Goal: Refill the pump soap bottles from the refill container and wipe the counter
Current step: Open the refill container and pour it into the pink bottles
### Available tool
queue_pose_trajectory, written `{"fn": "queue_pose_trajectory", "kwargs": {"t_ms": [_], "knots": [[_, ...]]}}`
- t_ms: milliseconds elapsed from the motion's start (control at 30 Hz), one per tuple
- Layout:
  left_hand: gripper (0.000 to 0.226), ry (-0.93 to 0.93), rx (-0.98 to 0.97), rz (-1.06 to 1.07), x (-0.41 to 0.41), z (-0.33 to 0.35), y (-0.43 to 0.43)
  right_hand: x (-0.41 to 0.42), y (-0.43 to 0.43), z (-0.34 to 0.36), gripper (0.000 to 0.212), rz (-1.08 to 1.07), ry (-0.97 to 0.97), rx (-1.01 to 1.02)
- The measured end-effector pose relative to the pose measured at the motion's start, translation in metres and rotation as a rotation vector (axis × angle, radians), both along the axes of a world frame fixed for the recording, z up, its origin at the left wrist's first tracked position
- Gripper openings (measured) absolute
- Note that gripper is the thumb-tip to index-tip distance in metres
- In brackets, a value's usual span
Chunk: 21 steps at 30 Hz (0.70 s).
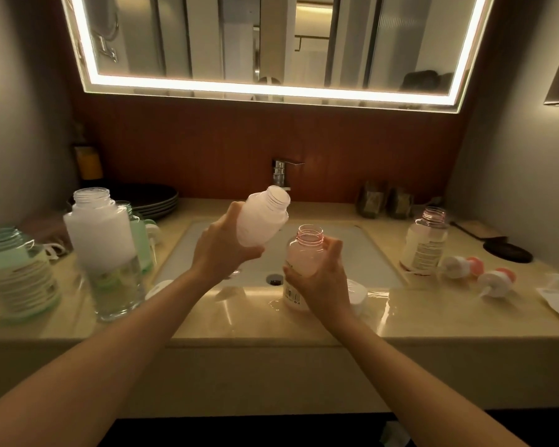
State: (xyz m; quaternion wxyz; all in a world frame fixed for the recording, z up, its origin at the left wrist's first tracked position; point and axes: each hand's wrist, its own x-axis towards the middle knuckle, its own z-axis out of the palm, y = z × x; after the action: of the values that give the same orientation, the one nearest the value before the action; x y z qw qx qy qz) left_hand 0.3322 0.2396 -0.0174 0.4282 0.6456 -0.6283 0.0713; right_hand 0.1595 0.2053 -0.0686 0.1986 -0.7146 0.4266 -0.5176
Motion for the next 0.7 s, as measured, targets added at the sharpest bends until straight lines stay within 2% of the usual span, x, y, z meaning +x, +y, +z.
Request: {"fn": "queue_pose_trajectory", "kwargs": {"t_ms": [233,700], "knots": [[0.072,-0.253,-0.022,0.041,0.002,-0.001,-0.016,0.003,-0.006,-0.005,0.076,-0.059,0.036,-0.018],[0.071,-0.480,-0.064,-0.013,0.008,0.006,-0.032,0.004,-0.008,-0.007,0.076,-0.101,0.074,-0.033]]}}
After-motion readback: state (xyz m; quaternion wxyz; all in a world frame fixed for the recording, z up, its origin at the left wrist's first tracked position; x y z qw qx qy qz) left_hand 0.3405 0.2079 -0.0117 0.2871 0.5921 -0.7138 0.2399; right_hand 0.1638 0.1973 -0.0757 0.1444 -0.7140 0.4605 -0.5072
